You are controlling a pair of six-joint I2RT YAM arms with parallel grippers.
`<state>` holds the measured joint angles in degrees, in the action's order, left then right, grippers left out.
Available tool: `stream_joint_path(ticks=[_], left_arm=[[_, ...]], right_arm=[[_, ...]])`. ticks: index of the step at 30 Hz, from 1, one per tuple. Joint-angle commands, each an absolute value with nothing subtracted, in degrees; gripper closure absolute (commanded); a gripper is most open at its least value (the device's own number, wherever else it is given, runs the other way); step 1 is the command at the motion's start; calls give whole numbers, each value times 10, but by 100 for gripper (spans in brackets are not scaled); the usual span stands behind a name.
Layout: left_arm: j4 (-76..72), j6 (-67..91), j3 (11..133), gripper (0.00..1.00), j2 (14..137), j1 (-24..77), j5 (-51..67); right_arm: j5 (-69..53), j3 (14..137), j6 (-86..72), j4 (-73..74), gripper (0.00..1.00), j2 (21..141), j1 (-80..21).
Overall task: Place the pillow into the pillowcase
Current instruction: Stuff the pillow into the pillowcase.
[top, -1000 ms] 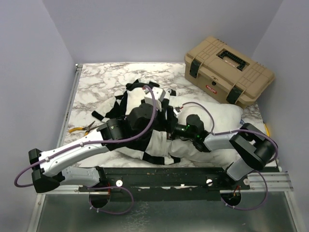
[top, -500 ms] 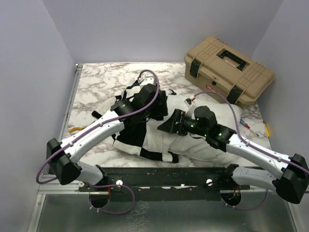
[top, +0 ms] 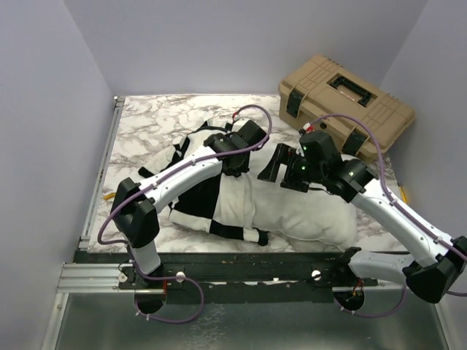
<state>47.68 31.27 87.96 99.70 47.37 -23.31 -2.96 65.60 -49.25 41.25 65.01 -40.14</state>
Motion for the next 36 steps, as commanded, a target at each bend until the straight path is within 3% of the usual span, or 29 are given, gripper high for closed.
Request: stream_joint_path(ticks=[1, 4, 9, 16, 17, 19, 20, 23, 28, 32, 34, 36], left_arm=[[614, 333, 988, 66, 963, 468, -281], [601, 342, 958, 69, 940, 468, -252], [621, 354, 902, 100, 942, 466, -253], [551, 341, 872, 100, 898, 468, -209], [539, 343, 871, 95, 892, 468, -204], [519, 349, 879, 60, 888, 468, -196], [509, 350, 884, 53, 889, 468, -192], [492, 334, 908, 43, 909, 475, -200], [503, 288, 961, 34, 968, 496, -250], [516, 272, 994, 32, 1026, 500, -294], [545, 267, 1012, 34, 1057, 501, -371], [609, 290, 1047, 45, 1093, 496, -463]], right_arm=[[-144, 694, -466, 450, 6, 697, -325], [-165, 731, -416, 425, 6, 737, -285], [-183, 829, -319, 439, 6, 851, -254], [-240, 887, -272, 415, 6, 992, -253], [-248, 894, -268, 416, 6, 1010, -251], [-257, 918, -265, 434, 6, 1027, -244], [-258, 921, -267, 431, 7, 1021, -241], [-254, 910, -278, 417, 6, 996, -231], [-217, 896, -277, 462, 5, 966, -207], [-216, 879, -273, 461, 5, 945, -190], [-221, 885, -266, 466, 5, 950, -191], [-233, 888, -263, 464, 5, 957, -191]])
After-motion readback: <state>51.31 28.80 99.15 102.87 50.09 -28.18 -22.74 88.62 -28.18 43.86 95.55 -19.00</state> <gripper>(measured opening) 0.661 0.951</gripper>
